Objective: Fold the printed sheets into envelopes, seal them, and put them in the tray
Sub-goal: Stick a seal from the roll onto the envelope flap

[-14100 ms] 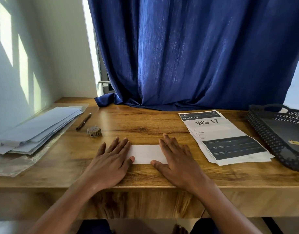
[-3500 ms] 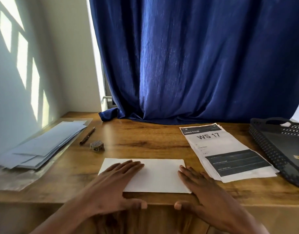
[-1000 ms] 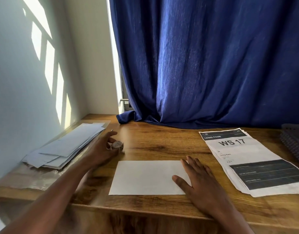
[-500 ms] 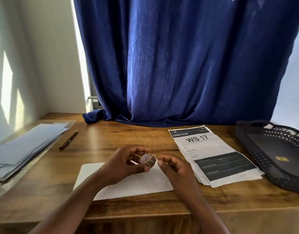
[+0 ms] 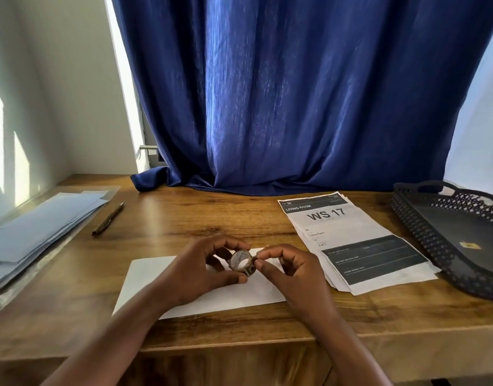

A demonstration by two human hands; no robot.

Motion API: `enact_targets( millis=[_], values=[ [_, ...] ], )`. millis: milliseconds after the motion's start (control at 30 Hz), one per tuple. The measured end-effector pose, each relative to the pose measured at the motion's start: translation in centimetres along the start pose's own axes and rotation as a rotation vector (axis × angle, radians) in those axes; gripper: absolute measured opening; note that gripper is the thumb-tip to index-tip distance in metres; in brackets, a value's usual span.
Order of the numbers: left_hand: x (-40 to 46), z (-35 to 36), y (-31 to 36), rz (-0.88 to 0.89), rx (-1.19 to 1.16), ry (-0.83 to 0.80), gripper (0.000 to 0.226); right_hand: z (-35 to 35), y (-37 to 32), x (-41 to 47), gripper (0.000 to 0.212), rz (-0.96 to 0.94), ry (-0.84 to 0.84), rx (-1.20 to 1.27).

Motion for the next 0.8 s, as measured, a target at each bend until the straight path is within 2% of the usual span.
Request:
enact_targets(
  millis=[300, 533, 633, 800],
  values=[
    [0.0, -0.7, -0.2, -0.012, -0.022, 0.055, 0.044, -0.6, -0.7, -0.1, 0.008, -0.04, 0.056, 0.057],
    [0.3, -1.0, -0.4, -0.02, -0.008, 0.092, 0.038, -0.6, -0.8, -0.1, 0.008, -0.027, 0.058, 0.072],
    [0.4, -1.3, -0.8, -0.028, -0.01, 0.111, 0.035, -1.1, -0.3, -0.2, 0.007, 0.008, 0.115, 0.137],
    [0.4, -1.9, -1.1, -0.026, 0.004, 0.168, 0.044, -1.0, 0.5, -0.1, 0.007, 0.07, 0.119, 0.18]
  ],
)
Point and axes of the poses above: each hand's wrist, its own x-axis towards the middle knuckle, its own z-axis out of the palm, y = z × x, the point moved 9 cm from there along x, towards the middle knuckle, and after that the axes turned 11 degrees about -z, right-handed, at the moved point
